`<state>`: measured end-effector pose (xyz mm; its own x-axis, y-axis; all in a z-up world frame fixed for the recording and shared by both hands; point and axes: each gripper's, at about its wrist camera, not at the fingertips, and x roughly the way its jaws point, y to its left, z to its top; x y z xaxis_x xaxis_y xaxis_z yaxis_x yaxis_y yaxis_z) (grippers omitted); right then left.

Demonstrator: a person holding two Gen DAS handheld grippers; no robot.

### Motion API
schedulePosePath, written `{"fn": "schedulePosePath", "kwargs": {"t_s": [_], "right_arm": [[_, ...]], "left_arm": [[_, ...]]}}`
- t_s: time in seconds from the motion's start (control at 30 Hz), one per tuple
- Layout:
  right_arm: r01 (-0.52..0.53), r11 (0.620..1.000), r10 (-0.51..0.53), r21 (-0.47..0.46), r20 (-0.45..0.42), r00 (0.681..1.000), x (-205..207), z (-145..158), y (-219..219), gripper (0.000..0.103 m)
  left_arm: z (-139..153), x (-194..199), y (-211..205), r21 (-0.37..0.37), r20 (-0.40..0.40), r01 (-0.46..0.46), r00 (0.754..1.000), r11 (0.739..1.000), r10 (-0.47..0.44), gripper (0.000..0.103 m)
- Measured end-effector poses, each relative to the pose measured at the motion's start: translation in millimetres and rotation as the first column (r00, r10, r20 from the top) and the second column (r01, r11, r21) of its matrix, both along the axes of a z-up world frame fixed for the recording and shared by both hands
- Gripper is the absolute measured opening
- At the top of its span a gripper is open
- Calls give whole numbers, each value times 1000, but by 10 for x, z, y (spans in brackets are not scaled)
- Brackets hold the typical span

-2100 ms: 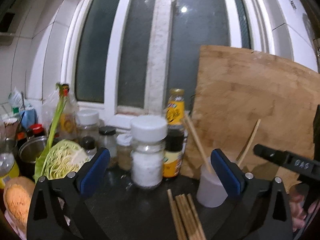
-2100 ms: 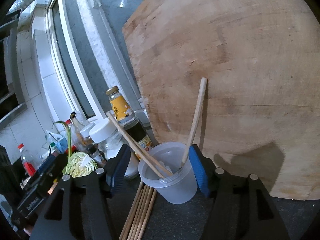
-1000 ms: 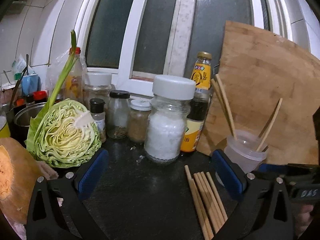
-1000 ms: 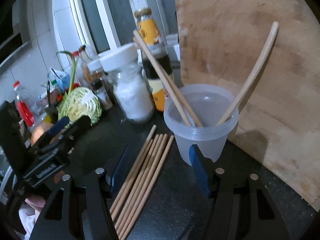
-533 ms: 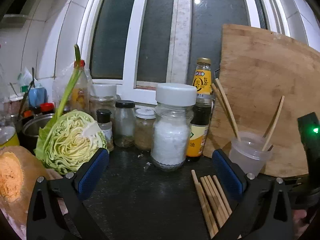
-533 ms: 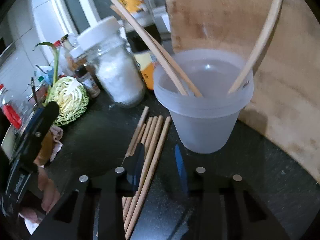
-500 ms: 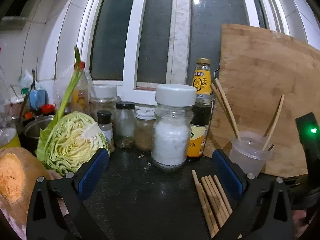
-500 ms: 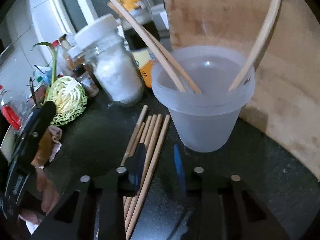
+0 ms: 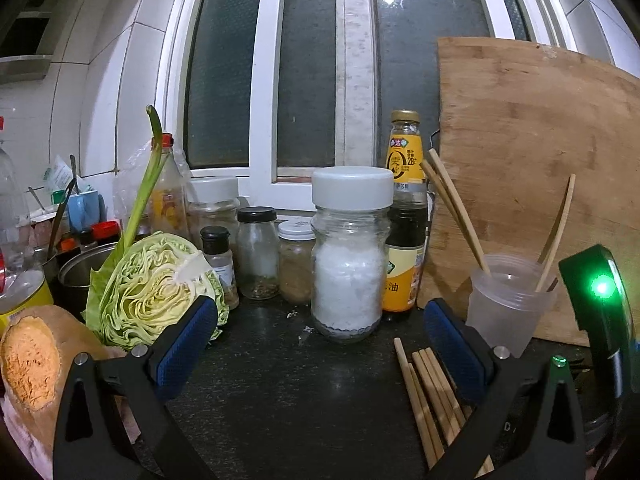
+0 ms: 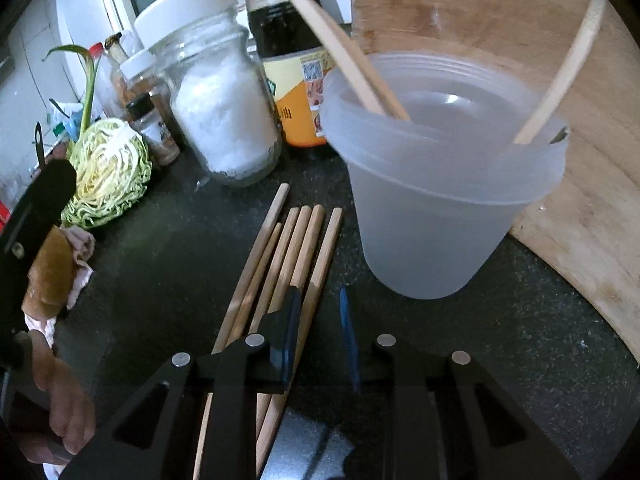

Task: Organize utensils
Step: 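Move the right gripper back down to the chopsticks and grasp one, then lift the chopstick with the right gripper while the left gripper grasps another chopstick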

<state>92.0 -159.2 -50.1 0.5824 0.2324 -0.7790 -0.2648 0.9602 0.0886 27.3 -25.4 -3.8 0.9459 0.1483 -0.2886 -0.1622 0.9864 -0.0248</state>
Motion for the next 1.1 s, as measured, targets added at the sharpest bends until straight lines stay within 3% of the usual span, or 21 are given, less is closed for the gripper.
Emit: {"fn": "schedulePosePath", "kwargs": {"t_s": [0.13, 0.2, 0.37, 0.47, 0.77, 1.1], "right_arm": [[-5, 1000, 5, -15, -3, 1000, -8, -4, 13, 20], [-22, 1000, 21, -19, -12, 1000, -21, 6, 15, 12], [-59, 996, 55, -64, -66, 996, -85, 22, -51, 10], [-64, 997, 59, -41, -102, 993, -99, 22, -125, 10], [-23, 998, 22, -53, -11, 1000, -14, 44, -104, 10], [-27, 996, 27, -81, 3, 1000, 73, 4, -54, 11]], "left_arm": [[-1, 4, 1, -2, -1, -3, 1000, 1000, 3, 102], [-4, 3, 7, -4, -2, -1, 1000, 1000, 1, 102], [-8, 3, 32, -14, -5, -2, 1000, 1000, 2, 102], [-7, -2, 41, -15, -5, 0, 1000, 1000, 0, 102], [-5, 3, 37, -16, -6, -1, 1000, 1000, 1, 102], [-5, 4, 33, -15, -8, -2, 1000, 1000, 2, 103]]}}
